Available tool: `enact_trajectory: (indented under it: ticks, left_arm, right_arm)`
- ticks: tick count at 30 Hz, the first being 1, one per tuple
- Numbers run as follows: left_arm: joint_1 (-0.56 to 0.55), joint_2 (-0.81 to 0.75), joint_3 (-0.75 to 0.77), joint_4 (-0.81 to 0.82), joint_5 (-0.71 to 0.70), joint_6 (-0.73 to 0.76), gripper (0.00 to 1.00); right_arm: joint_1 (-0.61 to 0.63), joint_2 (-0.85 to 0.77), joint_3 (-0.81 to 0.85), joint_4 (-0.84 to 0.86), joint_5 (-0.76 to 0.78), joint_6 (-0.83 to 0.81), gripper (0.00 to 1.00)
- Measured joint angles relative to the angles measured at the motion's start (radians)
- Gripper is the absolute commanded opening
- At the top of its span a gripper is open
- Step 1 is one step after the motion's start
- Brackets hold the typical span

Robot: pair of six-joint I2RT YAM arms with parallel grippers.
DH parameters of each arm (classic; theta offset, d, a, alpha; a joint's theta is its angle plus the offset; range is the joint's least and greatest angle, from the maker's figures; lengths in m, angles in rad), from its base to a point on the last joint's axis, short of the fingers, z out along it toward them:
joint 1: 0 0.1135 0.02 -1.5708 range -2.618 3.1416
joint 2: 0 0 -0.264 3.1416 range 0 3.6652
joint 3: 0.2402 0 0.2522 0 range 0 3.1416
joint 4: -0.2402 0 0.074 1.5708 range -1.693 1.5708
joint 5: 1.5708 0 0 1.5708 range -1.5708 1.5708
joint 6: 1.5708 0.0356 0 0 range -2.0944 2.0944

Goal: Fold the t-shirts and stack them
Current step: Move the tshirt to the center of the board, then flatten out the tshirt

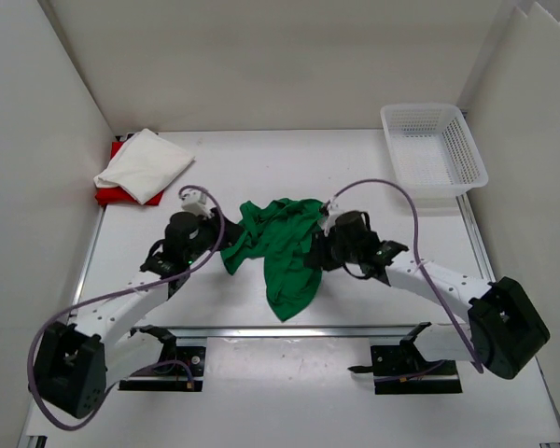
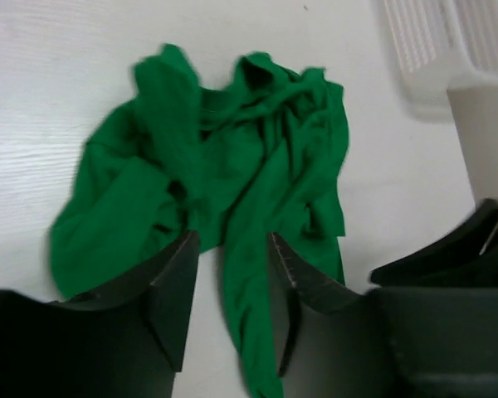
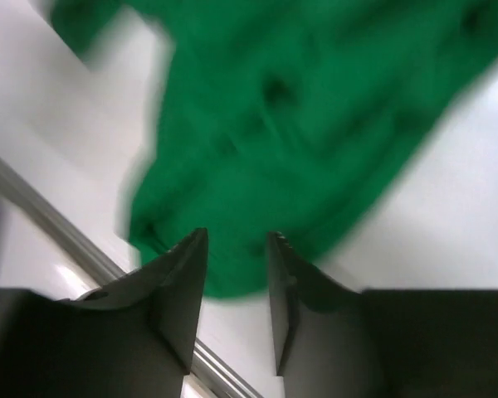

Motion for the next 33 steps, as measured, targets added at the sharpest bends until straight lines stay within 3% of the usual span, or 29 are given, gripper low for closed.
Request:
enact_trajectory:
  ticks: [3, 6, 10, 16, 22, 25, 27, 29, 30, 33]
  left_arm:
    - [-0.134, 0.092, 0.087, -0.008, -0.089, 0.080, 0.55]
    - [-0.189, 0.194, 0.164, -0.017, -0.141, 0.128, 0.68]
    - [-0.101, 0.330, 0.214, 0.000, -0.147, 0.137, 0.74]
    - [-0.015, 0.540, 0.310, -0.019, -0.135, 0.130, 0.83]
    - [-0.035, 0.615, 0.360, -0.010, -0.094, 0.117, 0.79]
    - [-0.035, 0.633, 0.381, 0.004, -0.075, 0.108, 0.69]
    - [-0.035, 0.644, 0.393, 0.015, -0.064, 0.103, 0.69]
    - [-0.035, 0.647, 0.395, 0.028, -0.057, 0.094, 0.51]
    - [-0.036, 0.649, 0.395, 0.034, -0.051, 0.089, 0.47]
    - [-0.037, 0.662, 0.401, 0.045, -0.034, 0.089, 0.50]
  right_arm:
    - [0.027, -0.022, -0.130, -0.036, 0.034, -0.001, 0.42]
    - [-0.007, -0.080, -0.247, -0.039, 0.026, 0.022, 0.42]
    - [-0.014, -0.087, -0.230, -0.005, -0.011, 0.038, 0.48]
    - [-0.078, 0.037, -0.039, 0.113, -0.047, 0.019, 0.56]
    - [-0.192, 0.210, 0.061, 0.196, -0.068, 0.027, 0.59]
    - [-0.219, 0.292, 0.097, 0.197, -0.081, 0.035, 0.55]
    - [-0.223, 0.341, 0.124, 0.198, -0.092, 0.039, 0.53]
    - [-0.223, 0.375, 0.147, 0.200, -0.105, 0.044, 0.53]
    - [-0.223, 0.386, 0.157, 0.201, -0.112, 0.046, 0.54]
    - [-0.217, 0.404, 0.185, 0.205, -0.121, 0.050, 0.56]
